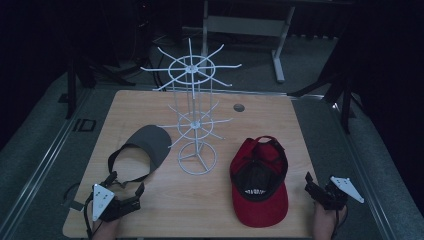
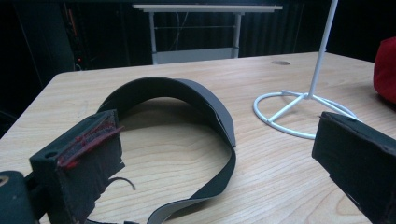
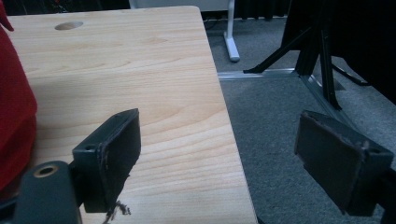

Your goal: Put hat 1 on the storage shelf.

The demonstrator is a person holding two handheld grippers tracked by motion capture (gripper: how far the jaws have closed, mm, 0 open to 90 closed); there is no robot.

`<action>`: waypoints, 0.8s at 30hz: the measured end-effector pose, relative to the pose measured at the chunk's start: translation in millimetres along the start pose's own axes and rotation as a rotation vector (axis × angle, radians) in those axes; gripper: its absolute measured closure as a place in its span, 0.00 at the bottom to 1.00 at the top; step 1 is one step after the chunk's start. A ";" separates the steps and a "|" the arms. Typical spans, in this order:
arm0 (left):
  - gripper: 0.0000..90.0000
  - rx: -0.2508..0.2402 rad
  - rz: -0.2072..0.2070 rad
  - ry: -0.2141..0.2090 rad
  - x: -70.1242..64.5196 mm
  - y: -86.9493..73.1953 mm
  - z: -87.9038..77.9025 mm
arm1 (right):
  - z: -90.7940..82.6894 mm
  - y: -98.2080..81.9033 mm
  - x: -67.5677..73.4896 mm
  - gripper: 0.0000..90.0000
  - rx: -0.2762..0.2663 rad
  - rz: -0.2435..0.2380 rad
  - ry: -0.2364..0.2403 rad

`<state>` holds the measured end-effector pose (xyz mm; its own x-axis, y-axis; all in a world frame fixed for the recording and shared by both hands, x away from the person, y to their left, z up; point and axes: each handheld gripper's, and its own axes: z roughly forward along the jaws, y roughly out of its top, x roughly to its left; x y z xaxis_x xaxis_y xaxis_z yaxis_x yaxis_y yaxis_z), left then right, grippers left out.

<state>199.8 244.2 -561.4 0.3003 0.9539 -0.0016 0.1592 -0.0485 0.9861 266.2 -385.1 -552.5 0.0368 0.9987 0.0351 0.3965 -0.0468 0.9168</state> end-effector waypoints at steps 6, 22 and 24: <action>0.03 0.004 0.000 -0.006 -0.2 0.1 -0.1 | -0.8 -0.3 -0.8 0.16 0.007 0.008 0.016; 0.03 -0.023 -0.033 -0.031 -1.8 1.3 -1.7 | -6.0 38.5 9.1 0.16 0.068 -0.011 0.176; 0.03 -0.022 -0.028 -0.043 -4.0 1.9 -1.9 | -10.0 51.6 14.6 0.16 0.057 -0.018 0.195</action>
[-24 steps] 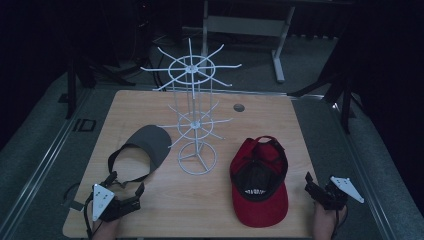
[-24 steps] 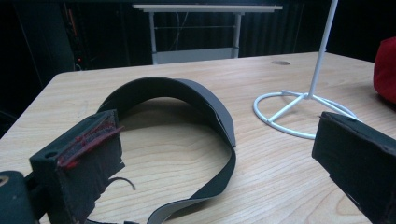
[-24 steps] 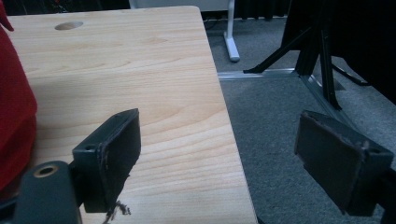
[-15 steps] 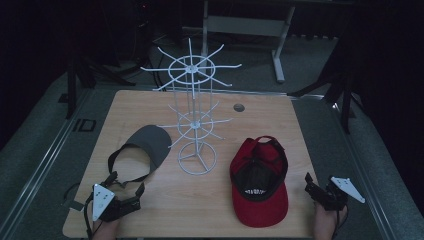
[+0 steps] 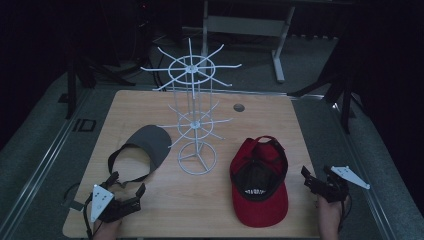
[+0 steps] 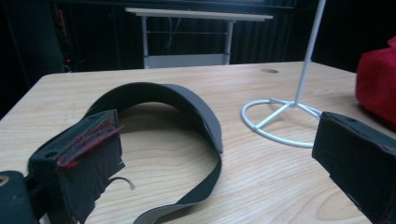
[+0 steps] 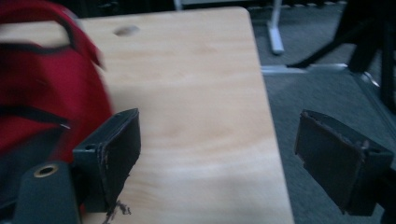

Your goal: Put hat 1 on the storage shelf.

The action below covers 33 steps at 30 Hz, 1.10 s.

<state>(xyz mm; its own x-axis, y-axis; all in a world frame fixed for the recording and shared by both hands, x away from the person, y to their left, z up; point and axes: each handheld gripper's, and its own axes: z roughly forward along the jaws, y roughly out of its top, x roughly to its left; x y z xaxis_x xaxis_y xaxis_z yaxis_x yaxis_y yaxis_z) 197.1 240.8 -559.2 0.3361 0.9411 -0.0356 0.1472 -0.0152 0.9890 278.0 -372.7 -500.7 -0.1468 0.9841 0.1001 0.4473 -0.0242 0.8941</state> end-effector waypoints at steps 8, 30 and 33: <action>0.05 0.031 -0.012 0.016 0.1 0.8 -0.3 | 5.8 36.4 22.0 0.15 0.000 -0.044 0.152; 0.02 0.076 -0.005 -0.015 -7.8 4.7 -1.5 | 77.5 40.9 52.1 0.15 0.218 -0.141 0.262; 0.02 0.079 -0.015 -0.022 -7.8 4.7 -1.0 | 88.9 36.0 53.1 0.15 0.259 -0.142 0.278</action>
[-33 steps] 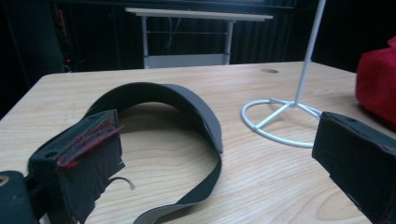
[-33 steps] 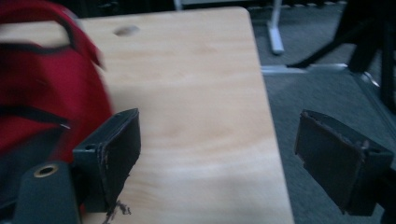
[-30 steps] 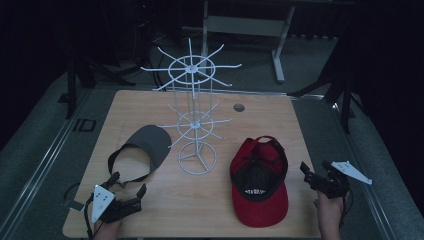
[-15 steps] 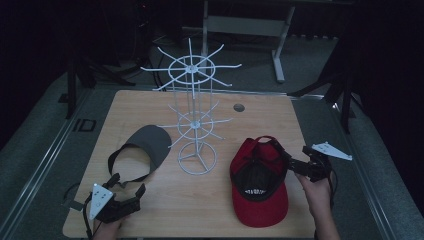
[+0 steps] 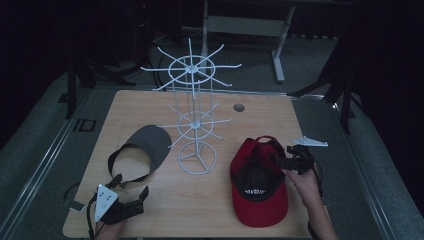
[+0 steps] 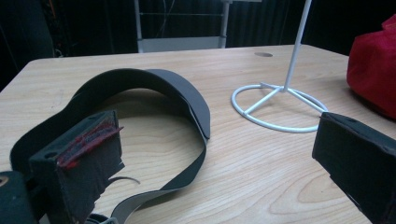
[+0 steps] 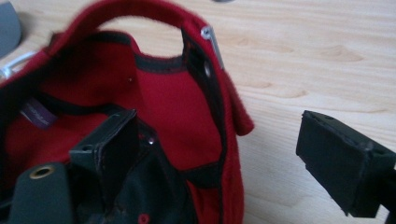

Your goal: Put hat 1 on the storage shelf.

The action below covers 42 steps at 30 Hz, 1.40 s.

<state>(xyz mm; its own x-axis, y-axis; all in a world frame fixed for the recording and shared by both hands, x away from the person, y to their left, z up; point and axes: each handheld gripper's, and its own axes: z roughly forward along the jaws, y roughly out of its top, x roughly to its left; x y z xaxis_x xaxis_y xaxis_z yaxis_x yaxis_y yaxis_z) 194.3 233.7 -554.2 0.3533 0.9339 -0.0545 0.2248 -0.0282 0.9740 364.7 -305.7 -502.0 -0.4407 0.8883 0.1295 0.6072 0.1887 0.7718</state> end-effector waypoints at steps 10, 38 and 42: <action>0.03 0.022 -0.020 -0.005 -0.3 -1.6 2.4 | 23.1 -7.3 9.4 0.47 0.108 -0.104 -0.041; 0.03 0.017 -0.074 -0.026 5.4 -2.0 2.2 | -41.8 29.2 34.4 0.98 -0.159 -0.030 -0.062; 0.03 0.021 -0.081 -0.033 5.7 -2.0 2.4 | -58.9 39.2 41.7 0.98 -0.226 -0.032 -0.057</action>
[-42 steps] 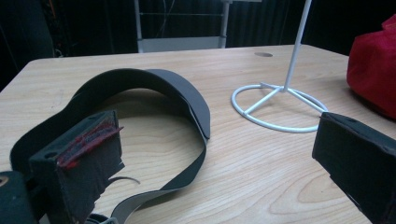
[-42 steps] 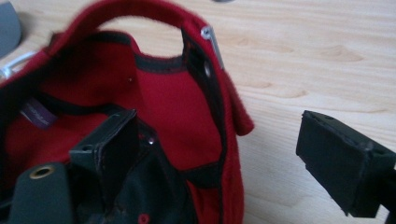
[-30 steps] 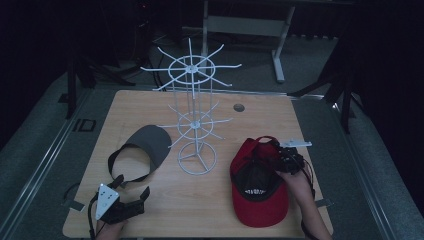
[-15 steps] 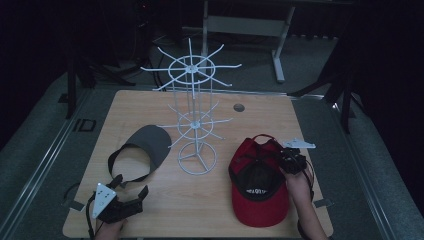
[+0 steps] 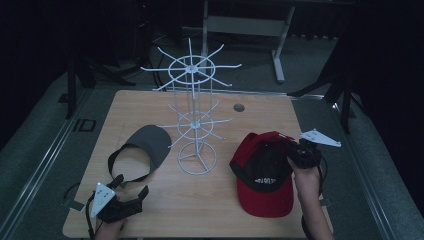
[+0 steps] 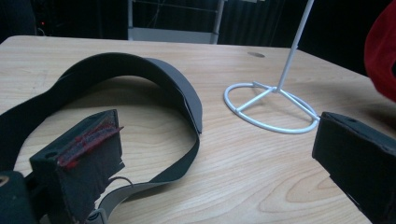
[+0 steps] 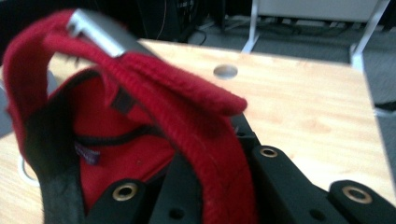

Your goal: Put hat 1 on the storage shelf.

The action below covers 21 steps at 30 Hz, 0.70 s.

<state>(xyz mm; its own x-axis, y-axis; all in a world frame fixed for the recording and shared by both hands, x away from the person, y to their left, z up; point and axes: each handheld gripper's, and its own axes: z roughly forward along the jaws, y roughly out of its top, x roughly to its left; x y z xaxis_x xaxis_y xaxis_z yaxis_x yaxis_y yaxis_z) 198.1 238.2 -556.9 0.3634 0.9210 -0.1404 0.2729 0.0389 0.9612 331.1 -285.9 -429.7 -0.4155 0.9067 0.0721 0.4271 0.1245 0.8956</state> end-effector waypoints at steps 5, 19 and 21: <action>0.03 0.044 0.081 0.015 -6.1 -0.3 1.8 | -14.5 14.6 3.4 0.98 -0.058 -0.003 0.006; 0.06 0.140 0.143 -0.089 -22.6 8.1 5.6 | -48.5 41.4 -2.5 0.97 -0.155 0.003 0.005; 0.06 0.139 0.151 -0.090 -25.3 10.8 5.9 | -51.6 43.8 -3.4 0.97 -0.160 0.002 0.004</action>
<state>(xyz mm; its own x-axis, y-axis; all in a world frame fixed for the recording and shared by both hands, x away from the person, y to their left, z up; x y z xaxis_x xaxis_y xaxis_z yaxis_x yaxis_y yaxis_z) 197.0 213.0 -544.4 0.4858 0.8737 -0.0242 0.3271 -0.1561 0.9320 309.8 -304.4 -368.1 -0.4179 0.9053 0.0756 0.2947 0.0564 0.9539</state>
